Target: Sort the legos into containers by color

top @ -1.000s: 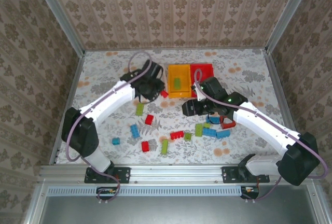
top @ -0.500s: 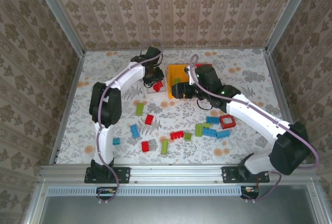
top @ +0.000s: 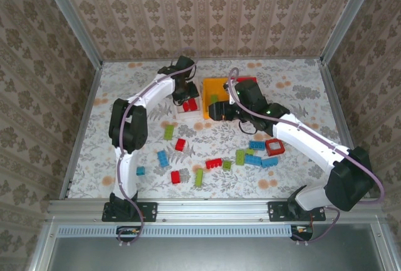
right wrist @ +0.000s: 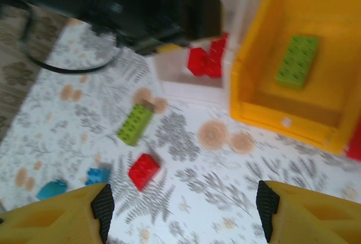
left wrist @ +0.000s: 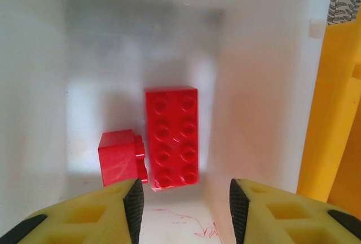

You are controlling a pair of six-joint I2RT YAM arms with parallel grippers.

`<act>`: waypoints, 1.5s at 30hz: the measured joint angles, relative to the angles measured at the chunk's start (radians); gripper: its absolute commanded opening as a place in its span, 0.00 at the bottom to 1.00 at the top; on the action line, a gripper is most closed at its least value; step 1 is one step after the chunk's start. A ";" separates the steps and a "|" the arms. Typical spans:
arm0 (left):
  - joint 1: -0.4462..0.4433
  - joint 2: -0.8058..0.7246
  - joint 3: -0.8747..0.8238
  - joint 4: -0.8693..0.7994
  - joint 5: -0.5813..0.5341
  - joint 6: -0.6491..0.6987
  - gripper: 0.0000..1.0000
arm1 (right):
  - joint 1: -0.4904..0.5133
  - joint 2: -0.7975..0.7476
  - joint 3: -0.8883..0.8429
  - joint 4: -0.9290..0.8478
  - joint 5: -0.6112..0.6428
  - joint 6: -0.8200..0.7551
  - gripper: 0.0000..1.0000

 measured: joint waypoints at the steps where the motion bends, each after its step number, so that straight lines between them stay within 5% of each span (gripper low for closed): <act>1: 0.000 -0.011 -0.006 -0.001 0.000 0.000 0.50 | -0.008 -0.008 -0.009 -0.019 0.014 0.003 0.71; 10: -0.074 -0.309 -0.204 0.063 0.008 0.066 0.60 | -0.156 -0.042 -0.058 -0.360 0.129 0.242 0.71; 19: -0.359 -0.620 -0.560 0.255 0.102 0.270 0.63 | -0.181 0.076 -0.058 -0.469 0.154 0.673 0.78; 33: -0.367 -0.694 -0.630 0.293 0.102 0.289 0.63 | -0.236 0.139 -0.181 -0.382 0.103 1.074 0.80; 45: -0.367 -0.701 -0.630 0.293 0.101 0.293 0.62 | -0.247 0.224 -0.188 -0.293 0.090 1.165 0.63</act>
